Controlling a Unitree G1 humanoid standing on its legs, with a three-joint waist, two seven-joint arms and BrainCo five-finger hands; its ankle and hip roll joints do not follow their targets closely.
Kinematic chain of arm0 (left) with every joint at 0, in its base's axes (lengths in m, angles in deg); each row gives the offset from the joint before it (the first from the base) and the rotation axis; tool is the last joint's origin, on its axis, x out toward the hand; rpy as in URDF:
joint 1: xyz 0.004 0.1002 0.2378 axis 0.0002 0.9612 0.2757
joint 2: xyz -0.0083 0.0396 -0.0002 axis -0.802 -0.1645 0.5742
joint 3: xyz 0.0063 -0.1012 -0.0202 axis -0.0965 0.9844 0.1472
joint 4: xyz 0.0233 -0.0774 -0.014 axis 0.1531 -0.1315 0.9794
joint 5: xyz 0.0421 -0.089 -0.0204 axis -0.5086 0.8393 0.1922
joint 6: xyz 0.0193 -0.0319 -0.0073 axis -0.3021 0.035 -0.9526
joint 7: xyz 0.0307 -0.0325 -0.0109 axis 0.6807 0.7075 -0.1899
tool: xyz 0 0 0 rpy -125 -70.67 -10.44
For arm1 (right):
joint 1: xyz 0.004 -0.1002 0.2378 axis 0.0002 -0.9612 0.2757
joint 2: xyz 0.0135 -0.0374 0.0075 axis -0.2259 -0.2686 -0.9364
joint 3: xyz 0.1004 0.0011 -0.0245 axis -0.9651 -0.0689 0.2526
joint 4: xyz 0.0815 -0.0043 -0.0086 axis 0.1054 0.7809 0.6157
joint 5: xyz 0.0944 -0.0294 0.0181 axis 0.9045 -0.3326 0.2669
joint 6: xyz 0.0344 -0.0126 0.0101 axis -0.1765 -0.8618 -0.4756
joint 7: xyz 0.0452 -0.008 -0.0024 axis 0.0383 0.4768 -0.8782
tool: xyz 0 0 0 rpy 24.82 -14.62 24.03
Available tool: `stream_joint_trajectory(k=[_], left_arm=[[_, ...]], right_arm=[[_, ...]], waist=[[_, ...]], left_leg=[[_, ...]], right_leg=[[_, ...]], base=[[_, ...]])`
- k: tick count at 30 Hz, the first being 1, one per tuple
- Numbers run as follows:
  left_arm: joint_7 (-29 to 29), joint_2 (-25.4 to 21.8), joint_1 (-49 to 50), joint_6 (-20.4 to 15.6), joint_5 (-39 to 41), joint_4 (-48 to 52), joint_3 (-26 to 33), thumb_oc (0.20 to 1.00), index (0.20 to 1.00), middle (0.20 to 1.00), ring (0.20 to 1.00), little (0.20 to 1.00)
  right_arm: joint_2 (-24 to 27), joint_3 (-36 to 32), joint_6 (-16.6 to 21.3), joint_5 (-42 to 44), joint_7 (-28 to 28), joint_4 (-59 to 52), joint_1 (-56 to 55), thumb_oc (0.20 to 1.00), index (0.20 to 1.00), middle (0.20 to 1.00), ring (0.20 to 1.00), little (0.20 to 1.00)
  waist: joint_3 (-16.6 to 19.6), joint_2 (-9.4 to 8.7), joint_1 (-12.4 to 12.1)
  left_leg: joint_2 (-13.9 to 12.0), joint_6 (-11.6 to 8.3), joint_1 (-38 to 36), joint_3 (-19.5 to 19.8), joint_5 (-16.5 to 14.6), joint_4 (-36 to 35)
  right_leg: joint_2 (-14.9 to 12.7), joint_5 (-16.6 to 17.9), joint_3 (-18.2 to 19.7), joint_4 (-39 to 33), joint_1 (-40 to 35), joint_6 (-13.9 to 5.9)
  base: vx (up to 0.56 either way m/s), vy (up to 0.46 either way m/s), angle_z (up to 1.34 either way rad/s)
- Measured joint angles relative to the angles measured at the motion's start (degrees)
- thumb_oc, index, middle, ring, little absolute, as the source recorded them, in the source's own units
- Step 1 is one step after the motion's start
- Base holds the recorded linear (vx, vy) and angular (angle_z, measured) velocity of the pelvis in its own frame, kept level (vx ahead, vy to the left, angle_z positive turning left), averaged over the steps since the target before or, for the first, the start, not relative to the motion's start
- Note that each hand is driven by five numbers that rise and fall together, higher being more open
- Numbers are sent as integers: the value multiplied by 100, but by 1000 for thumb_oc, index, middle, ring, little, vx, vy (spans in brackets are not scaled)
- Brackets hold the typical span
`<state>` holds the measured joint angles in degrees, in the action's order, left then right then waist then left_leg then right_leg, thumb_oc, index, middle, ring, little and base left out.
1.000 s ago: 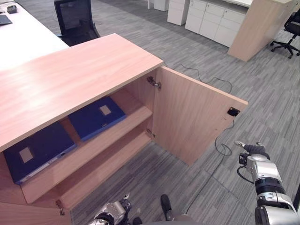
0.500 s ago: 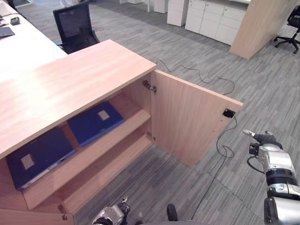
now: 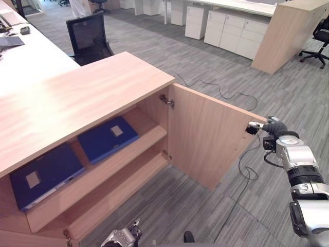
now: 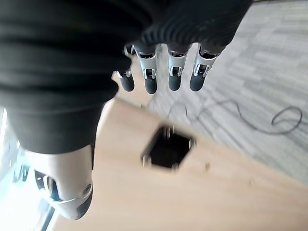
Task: Put the empty folder in the office cabinet
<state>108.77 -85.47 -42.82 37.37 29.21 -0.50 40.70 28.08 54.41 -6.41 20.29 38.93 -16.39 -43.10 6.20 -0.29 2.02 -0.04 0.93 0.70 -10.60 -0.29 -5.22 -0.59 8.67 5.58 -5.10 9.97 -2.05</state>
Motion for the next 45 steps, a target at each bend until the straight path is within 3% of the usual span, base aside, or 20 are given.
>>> stream_joint_trajectory(k=[17, 21, 26, 27, 30, 32, 34, 35, 36, 38, 45], left_arm=[[3, -10, 139, 120, -4, 14, -22, 1000, 1000, 1000, 1000, 1000], [37, -34, 176, 120, -4, -10, -9, 1000, 1000, 1000, 1000, 1000], [75, -80, 367, 113, -8, -90, 18, 1000, 1000, 1000, 1000, 1000], [69, -94, 362, 109, -9, -202, 29, 1000, 1000, 1000, 1000, 1000], [37, -72, 380, 101, -11, -259, 12, 1000, 1000, 1000, 1000, 1000], [-17, -37, 344, 91, -16, -325, 4, 1000, 1000, 1000, 1000, 1000], [-29, 4, 165, 81, -57, -462, -27, 1000, 1000, 1000, 1000, 1000], [-42, 50, 71, 88, -56, -458, -29, 1000, 1000, 1000, 1000, 1000], [-189, 64, 21, 36, -16, -487, 36, 1000, 1000, 1000, 1000, 1000], [-181, -7, 63, -25, 1, -410, -107, 1000, 1000, 1000, 1000, 1000], [95, -184, 45, -27, -15, -391, -268, 1000, 1000, 1000, 1000, 1000]], right_arm=[[-85, 634, 164, -79, -678, 591, 279, 1000, 1000, 1000, 1000, 1000], [-205, 633, 73, -271, -1156, 290, 91, 1000, 1000, 1000, 1000, 1000], [-551, 618, -82, -619, -2936, -906, -742, 1000, 1000, 1000, 1000, 1000], [-860, 705, -96, -694, -3531, -1035, -828, 1000, 1000, 1000, 1000, 1000], [-1613, 1117, -274, -767, -4244, -1028, -950, 1000, 1000, 1000, 1000, 1000], [-2370, 1643, -300, -807, -4913, -997, -1093, 1000, 1000, 1000, 1000, 1000], [-3140, 2513, -439, -773, -5707, -802, -1406, 1000, 1000, 1000, 1000, 1000], [-3840, 3057, -561, -673, -6127, -373, -1691, 1000, 1000, 1000, 1000, 1000], [-3894, 3439, -546, -602, -6111, -334, -1700, 1000, 1000, 1000, 1000, 1000], [-3959, 3186, -683, -491, -6437, -140, -1679, 1000, 1000, 1000, 1000, 1000], [-3946, 3017, -831, 326, -6464, 229, -1802, 1000, 1000, 1000, 1000, 1000]], waist=[[228, 37, 1], [237, 47, 73], [566, 21, 251], [662, 13, 260], [775, 16, 208], [813, 47, 127], [839, 71, -97], [839, 62, -270], [772, 77, -399], [764, 78, -607], [556, -98, -564]], left_leg=[[-30, -15, -39, 46, 12, -34], [-49, -5, -106, 46, -34, -53], [-125, -82, -151, -16, -83, -55], [-151, -109, -168, -25, -95, -54], [-186, -130, -139, 45, -85, -55], [-225, -177, -104, 134, -57, -54], [-251, -210, -17, 216, -34, -54], [-264, -281, 48, 327, 17, -52], [-261, -331, 49, 365, 63, -50], [-223, -323, 93, 448, 119, -43], [-207, -283, 121, 479, 68, -52]], right_leg=[[-8, -5, -58, -31, -56, 6], [6, -39, -61, -32, -149, 47], [89, -35, -33, -34, -148, 55], [123, -18, -35, -34, -138, 75], [146, -14, -157, -34, -97, 80], [187, -13, -207, -33, -72, 81], [206, -13, -280, -33, -9, 84], [213, 0, -341, -33, 16, 130], [201, 9, -385, -31, 14, 196], [158, 24, -484, -32, 10, 265], [124, 13, -477, -19, -6, 274]], base=[[7, -16, 0], [16, 2, -2], [22, 7, -18], [44, 13, -22], [17, 2, -8], [3, -10, 8], [16, -3, 24], [16, -2, 42], [17, -6, 53], [15, -12, 36], [12, -23, 0]])
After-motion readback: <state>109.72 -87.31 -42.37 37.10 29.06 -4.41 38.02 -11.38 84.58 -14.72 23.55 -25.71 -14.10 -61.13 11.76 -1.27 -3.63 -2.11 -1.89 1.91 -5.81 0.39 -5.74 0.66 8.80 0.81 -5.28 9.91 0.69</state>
